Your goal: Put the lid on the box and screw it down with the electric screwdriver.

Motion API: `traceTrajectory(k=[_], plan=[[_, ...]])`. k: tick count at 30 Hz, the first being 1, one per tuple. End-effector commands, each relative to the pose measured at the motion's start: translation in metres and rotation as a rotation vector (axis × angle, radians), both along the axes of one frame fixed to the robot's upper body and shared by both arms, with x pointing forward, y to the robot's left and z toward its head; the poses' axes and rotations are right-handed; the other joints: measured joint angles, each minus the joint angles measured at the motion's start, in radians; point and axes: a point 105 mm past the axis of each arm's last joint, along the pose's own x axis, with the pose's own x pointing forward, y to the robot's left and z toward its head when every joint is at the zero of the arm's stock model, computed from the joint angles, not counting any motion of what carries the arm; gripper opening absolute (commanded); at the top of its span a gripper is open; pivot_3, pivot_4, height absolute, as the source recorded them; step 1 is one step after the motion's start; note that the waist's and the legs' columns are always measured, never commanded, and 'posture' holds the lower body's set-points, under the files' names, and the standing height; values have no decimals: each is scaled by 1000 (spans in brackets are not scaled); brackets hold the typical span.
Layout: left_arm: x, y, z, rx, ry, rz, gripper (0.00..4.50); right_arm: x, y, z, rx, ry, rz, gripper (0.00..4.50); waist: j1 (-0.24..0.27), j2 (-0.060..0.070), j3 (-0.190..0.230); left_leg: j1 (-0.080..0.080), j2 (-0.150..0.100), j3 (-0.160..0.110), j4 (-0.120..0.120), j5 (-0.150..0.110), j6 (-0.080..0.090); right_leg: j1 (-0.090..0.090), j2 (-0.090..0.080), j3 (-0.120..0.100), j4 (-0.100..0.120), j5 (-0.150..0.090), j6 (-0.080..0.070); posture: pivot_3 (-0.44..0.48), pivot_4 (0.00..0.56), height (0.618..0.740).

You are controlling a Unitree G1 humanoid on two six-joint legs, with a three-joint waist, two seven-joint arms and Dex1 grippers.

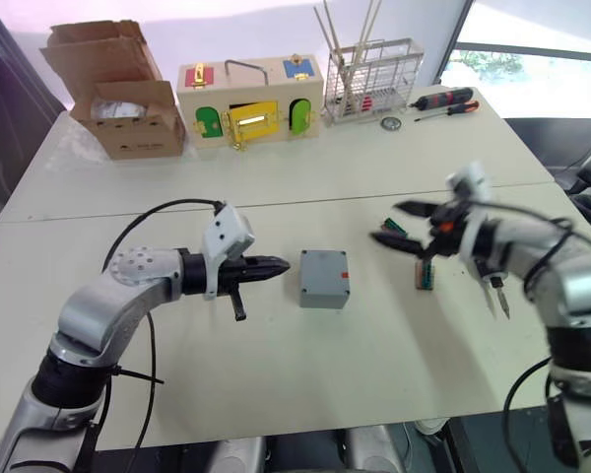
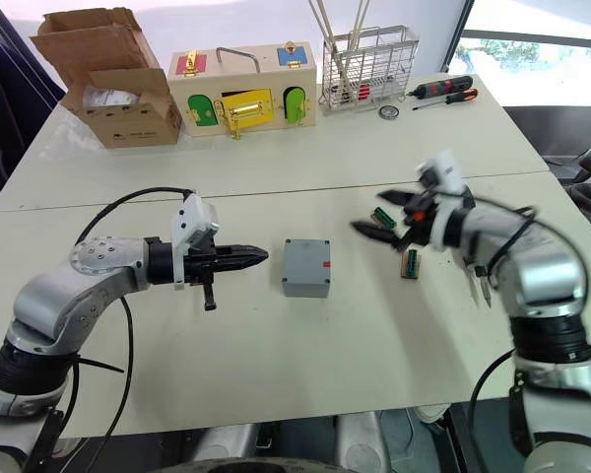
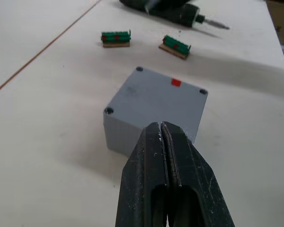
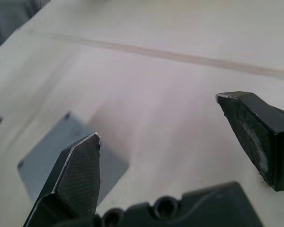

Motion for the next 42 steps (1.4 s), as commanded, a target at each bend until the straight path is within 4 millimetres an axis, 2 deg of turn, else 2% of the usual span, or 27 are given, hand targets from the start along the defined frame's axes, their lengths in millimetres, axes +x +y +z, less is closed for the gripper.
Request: traceTrajectory(k=[1, 4, 6, 8, 10, 14, 18, 24, 30, 32, 35, 37, 42], plan=[[-6, -10, 20, -43, -90, -43, 0, 7, -60, 27, -77, 23, -189, 4471, 2, 0, 0, 0, 0, 0, 0, 0, 0, 0, 0, 0, 0, 0, 0, 0, 150, 739], [-18, -22, 21, -50, -108, -104, 0, 2, -95, 27, -210, 128, -255, 4471, 2, 0, 0, 0, 0, 1, -1, -1, 1, 1, 0, 0, -2, 0, 0, 0, 150, 739], [-23, -29, 21, -42, -128, -128, 0, 5, -123, 20, -245, 265, -388, 4471, -11, 0, 0, 0, 0, 4, 0, -1, 2, 0, 0, 1, -2, 0, 0, 0, 150, 739], [-24, -33, 21, -41, -141, -135, 0, 3, -135, 13, -256, 385, -429, 4471, -16, 2, 0, 2, 0, 8, 0, -1, 2, 0, 0, 4, -2, 0, 0, 0, 150, 739], [-27, -36, 19, -31, -149, -141, 0, 3, -132, 0, -212, 537, -421, 4471, -17, 2, 0, 2, 0, 8, -1, -2, 3, 0, 0, 4, -1, 0, 0, 0, 150, 739], [-31, -39, 15, -19, -153, -139, 0, 6, -131, -13, -222, 675, -414, 4471, -13, 2, 0, 1, 0, 8, -2, -2, 3, -2, 0, 4, -2, 0, 0, 0, 150, 739], [-36, -41, 12, -16, -151, -133, 0, 10, -129, -19, -215, 725, -426, 4471, -1, 3, 1, 0, -1, 7, 0, -2, 2, -2, -1, 4, -1, 0, 0, 0, 150, 739], [-48, -40, 6, -33, -110, -69, 0, 8, -134, -50, -309, 811, -462, 4471, -5, 3, 1, 0, -1, 7, 0, -2, 2, -2, -1, 4, -1, 0, 0, 0, 150, 739], [-52, -39, 3, -25, -88, -47, 0, 8, -127, -64, -309, 858, -443, 4471, -7, 3, 0, 0, -1, 7, 0, -1, 1, -3, 0, 4, 0, 0, 0, 0, 150, 739], [-54, -40, 2, -25, -81, -41, 0, 10, -122, -76, -337, 870, -434, 4471, -8, 3, 0, 0, -1, 7, 0, -1, 1, -3, 0, 4, 0, 0, 0, 0, 150, 739], [-54, -40, 3, -25, -78, -28, 0, 11, -119, -91, -397, 885, -421, 3817, -9, 0, -2, 1, -1, 6, 0, -1, 1, -2, 0, 4, 0, 0, 0, 0, 150, 739], [-55, -39, 2, -20, -75, -20, 0, 10, -121, -95, -432, 888, -423, 3049, -9, -2, -3, 2, -1, 6, 0, -1, 1, 0, 0, 4, 0, 0, 0, 0, 150, 739], [-56, -31, -1, -1, -72, 21, 0, 7, -126, -101, -466, 897, -428, 1867, -10, -5, -5, 2, -1, 5, 0, -1, 1, 0, 0, 4, 0, 0, 0, 0, 150, 739]])
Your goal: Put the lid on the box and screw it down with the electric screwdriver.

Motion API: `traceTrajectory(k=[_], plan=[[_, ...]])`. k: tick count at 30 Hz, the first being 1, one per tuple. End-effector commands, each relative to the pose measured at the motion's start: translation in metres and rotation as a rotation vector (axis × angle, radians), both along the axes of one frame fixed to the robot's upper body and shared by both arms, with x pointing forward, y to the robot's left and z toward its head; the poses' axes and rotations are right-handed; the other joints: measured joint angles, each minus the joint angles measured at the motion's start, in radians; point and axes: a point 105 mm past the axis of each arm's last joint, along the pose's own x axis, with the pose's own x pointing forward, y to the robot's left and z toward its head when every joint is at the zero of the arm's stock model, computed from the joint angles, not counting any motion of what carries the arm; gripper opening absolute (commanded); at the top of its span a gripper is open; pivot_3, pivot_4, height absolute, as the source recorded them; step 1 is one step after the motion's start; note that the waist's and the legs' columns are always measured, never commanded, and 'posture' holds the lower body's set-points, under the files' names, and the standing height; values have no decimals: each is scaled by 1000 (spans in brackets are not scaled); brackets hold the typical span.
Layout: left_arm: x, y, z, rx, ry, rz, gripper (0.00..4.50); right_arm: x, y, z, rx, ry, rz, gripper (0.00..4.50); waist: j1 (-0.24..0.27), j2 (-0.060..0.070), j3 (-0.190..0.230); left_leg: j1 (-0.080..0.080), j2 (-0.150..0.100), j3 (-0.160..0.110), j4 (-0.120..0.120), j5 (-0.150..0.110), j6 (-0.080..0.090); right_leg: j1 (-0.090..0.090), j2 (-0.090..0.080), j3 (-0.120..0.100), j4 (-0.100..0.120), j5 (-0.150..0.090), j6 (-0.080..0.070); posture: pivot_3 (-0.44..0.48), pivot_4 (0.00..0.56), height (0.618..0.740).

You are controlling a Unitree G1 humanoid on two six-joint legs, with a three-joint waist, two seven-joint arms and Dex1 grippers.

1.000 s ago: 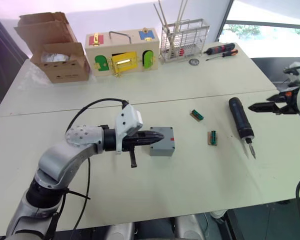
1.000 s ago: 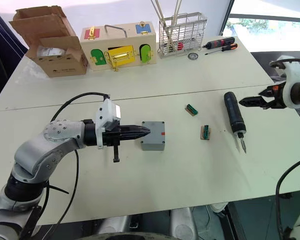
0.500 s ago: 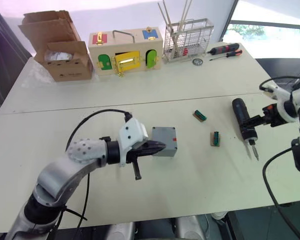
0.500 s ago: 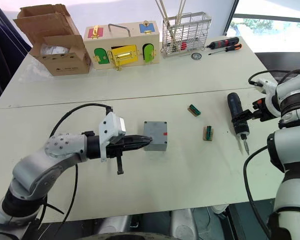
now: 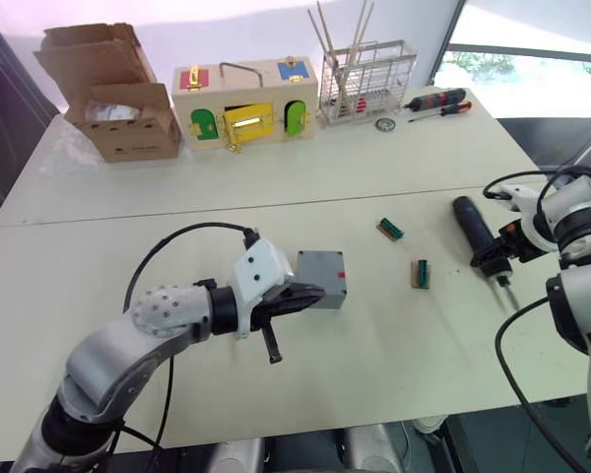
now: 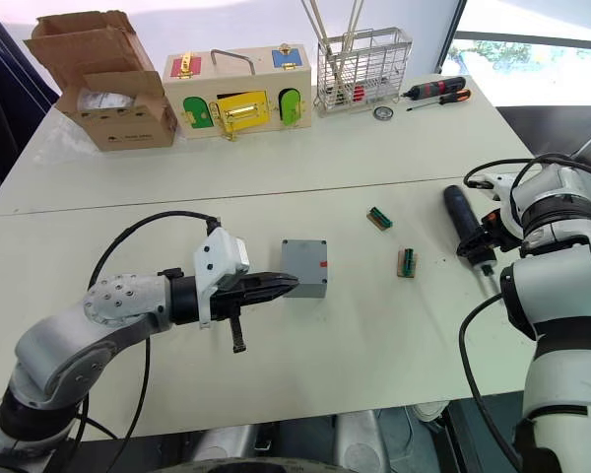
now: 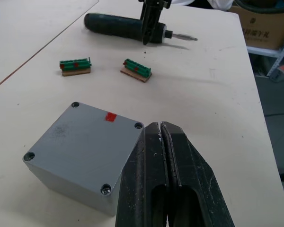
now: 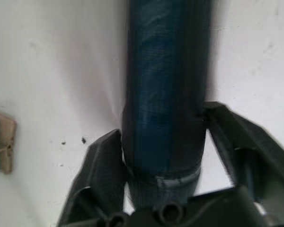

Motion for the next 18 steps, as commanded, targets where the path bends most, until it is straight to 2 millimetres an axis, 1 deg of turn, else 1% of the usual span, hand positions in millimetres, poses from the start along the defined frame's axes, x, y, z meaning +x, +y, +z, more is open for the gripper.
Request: traceTrajectory(k=[1, 4, 6, 7, 9, 10, 11, 12, 13, 14, 15, 16, 17, 18], plan=[[-1, 7, 7, 3, -44, 28, 0, -8, -2, -19, 2, 51, -12, 1867, 0, -2, -2, 0, 0, 0, 0, 0, 0, 0, 0, 0, 0, 0, 0, 0, 150, 739], [2, 13, 6, 17, -43, 46, 0, -4, -5, -18, 3, 5, -40, 1867, 2, -6, -5, 1, 0, 0, 0, 0, 0, 1, 0, 0, 0, 0, 0, 0, 150, 739], [6, 19, 5, 24, -40, 53, 0, 5, -6, -9, 14, -79, -64, 1867, 1, -8, -6, 1, 0, -1, 1, 0, 0, 2, 0, 0, -1, 0, 0, 0, 150, 739], [9, 23, 5, 26, -37, 58, 0, 15, -3, 5, 49, -170, -89, 1867, 0, -8, -6, 1, 0, -1, 1, 0, 0, 3, 0, 0, -1, 0, 0, 0, 150, 739], [14, 29, 5, 27, -35, 62, 0, 28, 1, 27, 110, -302, -125, 1867, -2, -7, -6, 1, 0, 0, 2, 0, 0, 3, -1, 1, -2, 0, -1, 0, 150, 739], [17, 32, 6, 28, -34, 65, 0, 36, 3, 44, 149, -387, -140, 1867, -4, -6, -5, 1, 0, 1, 2, 0, 0, 3, -1, 2, -2, 0, -1, 0, 150, 739], [19, 35, 6, 29, -33, 66, 0, 40, 4, 54, 172, -439, -150, 1867, -5, -4, -4, 1, 0, 1, 1, 0, 0, 2, -1, 2, -2, 0, -1, 0, 150, 739], [23, 39, 7, 25, -31, 67, 0, 47, 8, 72, 214, -525, -146, 1867, -6, 1, -1, 1, 0, 2, 1, 0, 0, 1, -1, 2, -1, 0, -1, 0, 150, 739], [28, 44, 9, 19, -30, 65, 0, 52, 17, 95, 311, -612, -136, 1867, -7, 6, 2, 0, 0, 3, 0, 0, 0, -1, -1, 3, -1, 0, -1, 0, 150, 739], [33, 44, 12, 4, -30, 54, 0, 56, 26, 119, 413, -723, -80, 1867, -6, 8, 3, -2, 0, 3, -2, 0, 0, -4, -1, 3, 0, 0, 0, 0, 150, 739], [38, 43, 15, -5, -36, 41, 0, 58, 36, 144, 503, -865, -5, 1867, -3, 8, 3, -3, 0, 3, -3, 0, 0, -6, -1, 3, 0, 0, 0, 0, 150, 739], [42, 41, 18, -14, -41, 27, 0, 57, 46, 162, 586, -980, 53, 1867, -1, 9, 4, -3, 0, 3, -4, 0, 0, -7, 0, 2, 0, 0, 0, 0, 150, 739], [45, 40, 19, -19, -43, 13, 0, 53, 54, 174, 658, -1090, 91, 1867, 1, 9, 4, -5, 1, 3, -5, 1, -1, -9, 1, 1, 1, 0, 0, 0, 150, 739], [48, 40, 20, -19, -44, 0, 0, 47, 61, 180, 718, -1168, 99, 1867, 2, 9, 4, -7, 1, 2, -5, 1, -2, -11, 1, 1, 2, 0, 0, 0, 150, 739]])
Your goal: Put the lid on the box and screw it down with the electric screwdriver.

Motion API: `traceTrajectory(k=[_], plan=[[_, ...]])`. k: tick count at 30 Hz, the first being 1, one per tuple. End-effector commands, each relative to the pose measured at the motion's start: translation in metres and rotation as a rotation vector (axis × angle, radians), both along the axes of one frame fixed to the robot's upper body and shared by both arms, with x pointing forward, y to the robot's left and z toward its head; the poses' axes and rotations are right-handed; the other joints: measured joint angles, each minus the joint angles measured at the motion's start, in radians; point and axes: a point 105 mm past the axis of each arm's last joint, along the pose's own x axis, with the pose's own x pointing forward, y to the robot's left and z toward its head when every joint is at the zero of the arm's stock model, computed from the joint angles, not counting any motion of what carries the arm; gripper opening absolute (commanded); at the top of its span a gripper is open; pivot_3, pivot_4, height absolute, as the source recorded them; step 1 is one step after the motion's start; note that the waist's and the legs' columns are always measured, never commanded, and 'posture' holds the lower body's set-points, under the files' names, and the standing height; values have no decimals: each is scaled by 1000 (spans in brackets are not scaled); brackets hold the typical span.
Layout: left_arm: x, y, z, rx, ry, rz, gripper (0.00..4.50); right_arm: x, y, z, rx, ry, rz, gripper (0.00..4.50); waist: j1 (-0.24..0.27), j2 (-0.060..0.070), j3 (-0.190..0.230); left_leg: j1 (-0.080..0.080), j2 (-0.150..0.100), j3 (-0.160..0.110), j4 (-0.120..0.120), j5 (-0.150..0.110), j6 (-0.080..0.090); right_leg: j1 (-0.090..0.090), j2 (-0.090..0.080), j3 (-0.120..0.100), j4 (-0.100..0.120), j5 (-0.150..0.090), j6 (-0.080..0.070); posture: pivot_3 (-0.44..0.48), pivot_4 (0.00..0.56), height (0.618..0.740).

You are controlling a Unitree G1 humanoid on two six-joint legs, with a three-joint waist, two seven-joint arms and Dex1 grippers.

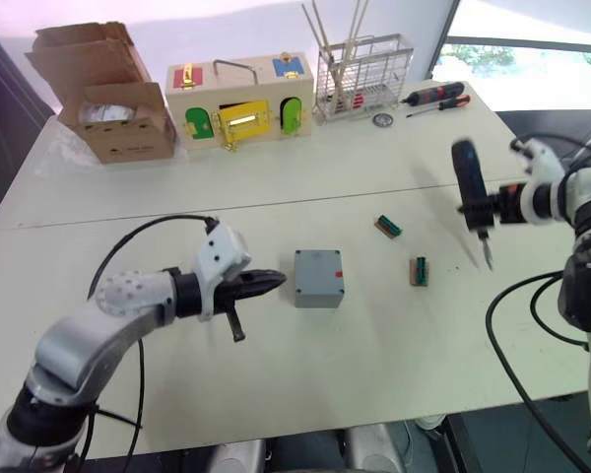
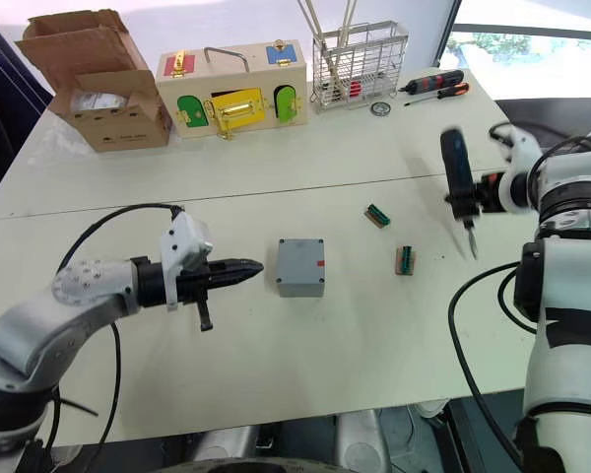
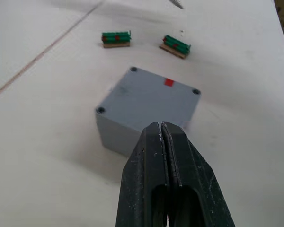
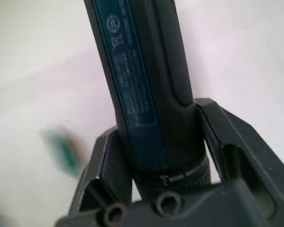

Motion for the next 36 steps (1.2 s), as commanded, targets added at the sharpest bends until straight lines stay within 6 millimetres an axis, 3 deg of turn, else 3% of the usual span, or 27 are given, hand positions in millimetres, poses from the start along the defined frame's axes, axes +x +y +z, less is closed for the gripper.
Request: traceTrajectory(k=[1, 8, 13, 21, 36], plan=[[6, -3, 10, -22, -40, -60, 0, -21, 29, 78, 187, -500, 97, 1867, 2, -1, -1, 0, 0, -1, 0, 0, 0, 0, 0, -1, 0, 0, 0, 0, 150, 739], [18, -24, 3, -44, -16, -162, 0, -84, 100, 50, 412, -617, 204, 1867, 11, -1, -1, -2, -2, -5, 8, 0, 0, 2, -3, -3, 10, 0, 0, 0, 150, 739], [23, -36, -3, -18, -13, -211, 0, -103, 143, 20, 378, -564, 278, 1867, 1, -1, -1, -2, -1, -4, 7, 1, 0, -1, -2, -2, 13, 0, 0, 0, 150, 739], [26, -40, -33, 83, 4, -212, 0, -108, 162, 6, 380, -540, 297, 1867, 1, -1, -1, 0, -1, -2, 5, 0, 0, -2, -1, -2, 13, 0, 0, 0, 150, 739], [25, -40, -36, 93, 10, -221, 0, -92, 173, -13, 352, -543, 266, 1867, 2, -1, -1, 0, -1, -2, 6, 0, 1, -1, -1, -2, 12, 0, 0, 0, 150, 739]])
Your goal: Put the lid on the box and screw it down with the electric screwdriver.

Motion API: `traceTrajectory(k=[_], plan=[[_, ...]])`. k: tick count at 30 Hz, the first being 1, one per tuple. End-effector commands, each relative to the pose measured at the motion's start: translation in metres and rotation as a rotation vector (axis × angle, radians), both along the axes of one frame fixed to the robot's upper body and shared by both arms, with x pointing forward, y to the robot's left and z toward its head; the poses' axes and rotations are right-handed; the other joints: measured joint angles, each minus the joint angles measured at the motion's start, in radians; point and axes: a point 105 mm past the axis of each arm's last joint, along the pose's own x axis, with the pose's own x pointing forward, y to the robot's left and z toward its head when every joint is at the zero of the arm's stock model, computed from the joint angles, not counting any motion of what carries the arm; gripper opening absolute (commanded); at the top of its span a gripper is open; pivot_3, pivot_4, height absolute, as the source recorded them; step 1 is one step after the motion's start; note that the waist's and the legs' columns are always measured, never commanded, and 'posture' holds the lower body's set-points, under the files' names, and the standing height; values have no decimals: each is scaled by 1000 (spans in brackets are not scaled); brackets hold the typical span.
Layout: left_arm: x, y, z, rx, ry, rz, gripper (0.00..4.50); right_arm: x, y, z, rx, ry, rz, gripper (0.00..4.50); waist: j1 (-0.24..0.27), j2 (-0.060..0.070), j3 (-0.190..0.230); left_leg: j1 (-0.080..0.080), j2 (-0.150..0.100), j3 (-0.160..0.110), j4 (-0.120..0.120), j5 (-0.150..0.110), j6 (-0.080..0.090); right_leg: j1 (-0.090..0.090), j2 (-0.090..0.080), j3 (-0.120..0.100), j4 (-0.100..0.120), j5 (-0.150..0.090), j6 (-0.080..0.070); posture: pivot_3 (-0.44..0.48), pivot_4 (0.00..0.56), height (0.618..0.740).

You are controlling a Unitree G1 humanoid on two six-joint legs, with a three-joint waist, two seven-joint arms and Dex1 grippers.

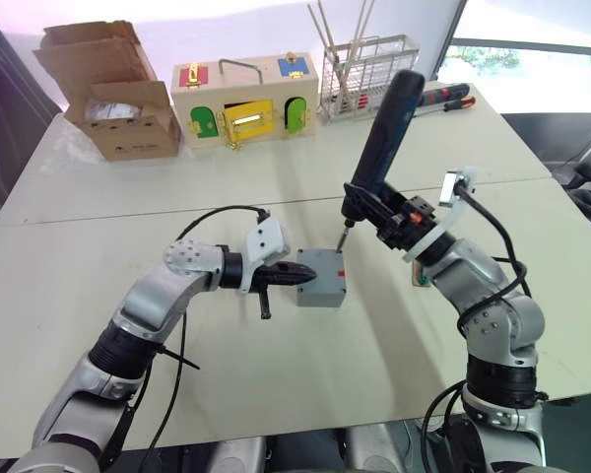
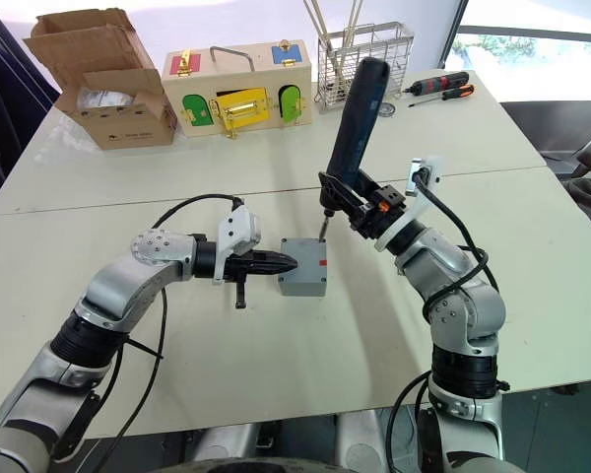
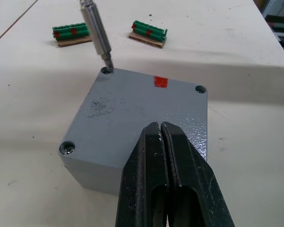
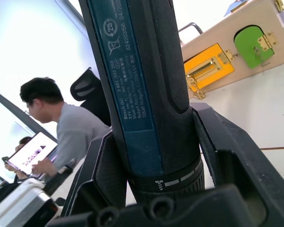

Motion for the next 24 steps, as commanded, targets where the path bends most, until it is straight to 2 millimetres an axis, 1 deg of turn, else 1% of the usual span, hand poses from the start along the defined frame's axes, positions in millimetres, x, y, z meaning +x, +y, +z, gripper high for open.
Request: traceTrajectory(k=[1, 8, 13, 20, 24], plan=[[-2, 2, 3, 4, -11, -6, 0, -3, 0, 15, 15, -90, -11, 1867, 0, 0, 0, 0, 0, 0, 0, 0, 0, 0, 0, 0, 0, 0, 0, 0, 150, 739], [-4, 2, 3, 7, -9, -7, 0, 0, -4, 8, 4, -85, -24, 1867, 0, 0, 0, 0, 0, 0, 0, 0, 0, 0, 0, 0, 0, 0, 0, 0, 150, 739], [-5, 2, 3, 9, -5, -7, 0, -1, -4, -1, -15, -62, -16, 1867, 0, 0, 0, 1, 0, 0, 0, 0, 0, 1, 0, 0, 0, 0, 0, 0, 150, 739], [-6, 3, 1, 12, 0, -9, 0, -1, -6, -2, -18, -55, -18, 1867, 0, 0, 0, 4, 0, 0, 0, 0, 0, 4, 0, 0, 0, 0, 0, 0, 150, 739], [-6, 1, 1, 10, 0, -12, 0, -2, -7, -6, -52, -59, -25, 1867, 1, 0, 0, 4, 0, 0, 0, 0, 0, 4, 0, 0, 0, 0, 0, 0, 150, 739]])
